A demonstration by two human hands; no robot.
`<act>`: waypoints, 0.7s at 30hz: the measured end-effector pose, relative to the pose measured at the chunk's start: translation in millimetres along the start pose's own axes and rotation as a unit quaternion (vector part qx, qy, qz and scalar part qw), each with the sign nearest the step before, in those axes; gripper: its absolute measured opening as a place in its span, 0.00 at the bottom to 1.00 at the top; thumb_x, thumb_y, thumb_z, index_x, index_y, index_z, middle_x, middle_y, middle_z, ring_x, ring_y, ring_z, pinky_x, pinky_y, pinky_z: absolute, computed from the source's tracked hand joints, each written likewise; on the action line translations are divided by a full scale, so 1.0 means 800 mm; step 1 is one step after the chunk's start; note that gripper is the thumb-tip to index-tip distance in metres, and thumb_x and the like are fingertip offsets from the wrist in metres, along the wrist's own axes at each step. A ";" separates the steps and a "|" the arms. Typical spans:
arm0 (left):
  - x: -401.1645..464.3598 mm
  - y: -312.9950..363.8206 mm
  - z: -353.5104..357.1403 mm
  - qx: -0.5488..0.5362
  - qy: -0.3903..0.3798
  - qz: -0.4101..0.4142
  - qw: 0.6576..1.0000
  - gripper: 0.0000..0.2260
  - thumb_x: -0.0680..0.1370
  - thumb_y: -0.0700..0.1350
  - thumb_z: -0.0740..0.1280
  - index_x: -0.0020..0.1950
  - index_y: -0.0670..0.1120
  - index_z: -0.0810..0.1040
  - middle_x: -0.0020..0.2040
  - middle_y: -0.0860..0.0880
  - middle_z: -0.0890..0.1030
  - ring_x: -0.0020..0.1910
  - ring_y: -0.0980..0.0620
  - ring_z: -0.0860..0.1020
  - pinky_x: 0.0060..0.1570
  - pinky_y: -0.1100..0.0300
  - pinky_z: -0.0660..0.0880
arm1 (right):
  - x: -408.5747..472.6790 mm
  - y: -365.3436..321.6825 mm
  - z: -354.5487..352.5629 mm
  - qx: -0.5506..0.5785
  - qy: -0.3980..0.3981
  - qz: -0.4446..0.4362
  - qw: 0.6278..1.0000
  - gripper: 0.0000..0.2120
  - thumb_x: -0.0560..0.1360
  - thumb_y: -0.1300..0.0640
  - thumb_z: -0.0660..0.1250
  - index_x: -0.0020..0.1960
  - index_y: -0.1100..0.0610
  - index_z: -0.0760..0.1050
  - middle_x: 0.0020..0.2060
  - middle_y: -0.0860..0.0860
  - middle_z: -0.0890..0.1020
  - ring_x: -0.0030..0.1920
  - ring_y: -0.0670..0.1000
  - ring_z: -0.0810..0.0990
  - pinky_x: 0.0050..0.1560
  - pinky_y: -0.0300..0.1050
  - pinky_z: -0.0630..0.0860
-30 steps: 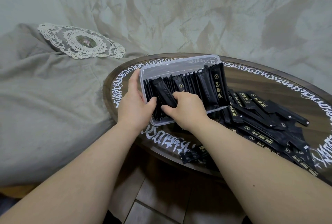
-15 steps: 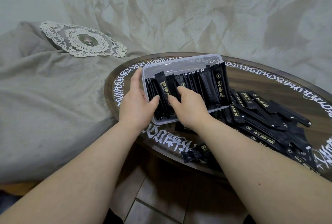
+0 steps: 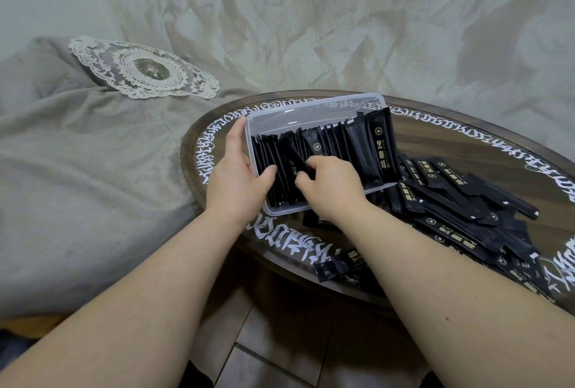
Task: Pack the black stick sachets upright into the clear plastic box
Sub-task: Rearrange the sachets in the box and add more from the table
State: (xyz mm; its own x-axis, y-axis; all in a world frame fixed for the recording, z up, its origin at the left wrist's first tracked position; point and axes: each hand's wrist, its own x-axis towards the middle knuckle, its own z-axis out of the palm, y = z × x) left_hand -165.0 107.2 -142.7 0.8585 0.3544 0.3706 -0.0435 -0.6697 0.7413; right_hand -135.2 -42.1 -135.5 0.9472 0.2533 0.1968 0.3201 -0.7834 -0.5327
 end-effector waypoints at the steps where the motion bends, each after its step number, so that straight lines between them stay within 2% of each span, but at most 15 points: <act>1: 0.000 0.000 0.000 0.000 0.000 0.000 1.000 0.38 0.72 0.46 0.71 0.75 0.61 0.54 0.33 0.53 0.75 0.36 0.53 0.77 0.39 0.58 0.69 | 0.001 0.000 -0.001 0.005 0.014 0.008 1.000 0.14 0.77 0.53 0.60 0.35 0.57 0.69 0.29 0.51 0.73 0.35 0.53 0.73 0.34 0.46 0.68; 4: 0.000 -0.001 0.001 -0.001 0.001 -0.001 1.000 0.38 0.72 0.46 0.72 0.75 0.60 0.54 0.34 0.53 0.75 0.36 0.53 0.77 0.39 0.58 0.69 | 0.003 -0.001 -0.004 0.017 0.059 0.047 0.997 0.18 0.77 0.53 0.60 0.31 0.56 0.61 0.27 0.50 0.69 0.31 0.52 0.68 0.29 0.45 0.60; 7: 0.000 0.000 0.001 -0.003 0.001 0.002 1.000 0.38 0.72 0.46 0.72 0.75 0.60 0.54 0.33 0.53 0.75 0.36 0.54 0.77 0.39 0.59 0.68 | 0.004 -0.001 -0.005 -0.014 0.070 0.082 0.994 0.16 0.78 0.50 0.61 0.34 0.54 0.66 0.30 0.49 0.73 0.35 0.54 0.73 0.29 0.43 0.63; 9: -0.001 0.000 0.000 -0.003 0.000 0.003 1.000 0.38 0.72 0.46 0.72 0.75 0.60 0.54 0.33 0.53 0.75 0.36 0.54 0.77 0.39 0.58 0.68 | 0.004 -0.002 -0.003 -0.022 0.039 0.076 0.996 0.11 0.78 0.47 0.61 0.45 0.54 0.75 0.38 0.50 0.79 0.44 0.55 0.78 0.38 0.45 0.72; 11: -0.001 -0.001 0.000 -0.003 -0.001 0.001 1.000 0.38 0.72 0.46 0.72 0.75 0.61 0.54 0.33 0.54 0.75 0.36 0.54 0.77 0.39 0.58 0.68 | 0.004 -0.003 0.000 0.003 0.013 0.060 0.998 0.13 0.77 0.47 0.62 0.56 0.53 0.77 0.46 0.50 0.82 0.50 0.54 0.79 0.49 0.49 0.77; 12: -0.001 -0.001 0.000 -0.003 0.000 0.000 1.000 0.38 0.72 0.46 0.72 0.75 0.61 0.54 0.33 0.54 0.75 0.36 0.54 0.77 0.39 0.58 0.68 | 0.003 -0.003 0.000 0.017 0.003 0.051 0.999 0.13 0.77 0.48 0.63 0.58 0.53 0.77 0.47 0.50 0.83 0.51 0.53 0.79 0.52 0.50 0.77; 17: -0.001 0.000 -0.001 -0.002 0.001 -0.001 1.000 0.38 0.72 0.46 0.71 0.75 0.61 0.54 0.33 0.53 0.75 0.37 0.53 0.77 0.39 0.58 0.68 | 0.004 -0.002 0.002 0.038 0.004 0.050 0.998 0.09 0.77 0.51 0.63 0.55 0.52 0.76 0.46 0.48 0.82 0.50 0.52 0.79 0.53 0.50 0.76; 21: -0.003 0.001 -0.002 -0.003 0.000 0.003 1.000 0.38 0.72 0.46 0.72 0.75 0.61 0.54 0.33 0.54 0.75 0.37 0.52 0.77 0.40 0.58 0.69 | 0.008 -0.003 0.003 0.025 0.051 0.090 0.994 0.05 0.76 0.50 0.64 0.46 0.50 0.73 0.44 0.49 0.82 0.47 0.53 0.78 0.45 0.43 0.73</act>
State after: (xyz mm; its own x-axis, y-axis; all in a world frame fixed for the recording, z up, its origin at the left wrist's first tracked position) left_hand -167.6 106.9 -142.0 0.8583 0.3504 0.3749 -0.0512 -0.6684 0.7420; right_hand -129.7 -37.4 -135.2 0.9830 0.0503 0.1764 0.1488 -0.7812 -0.6062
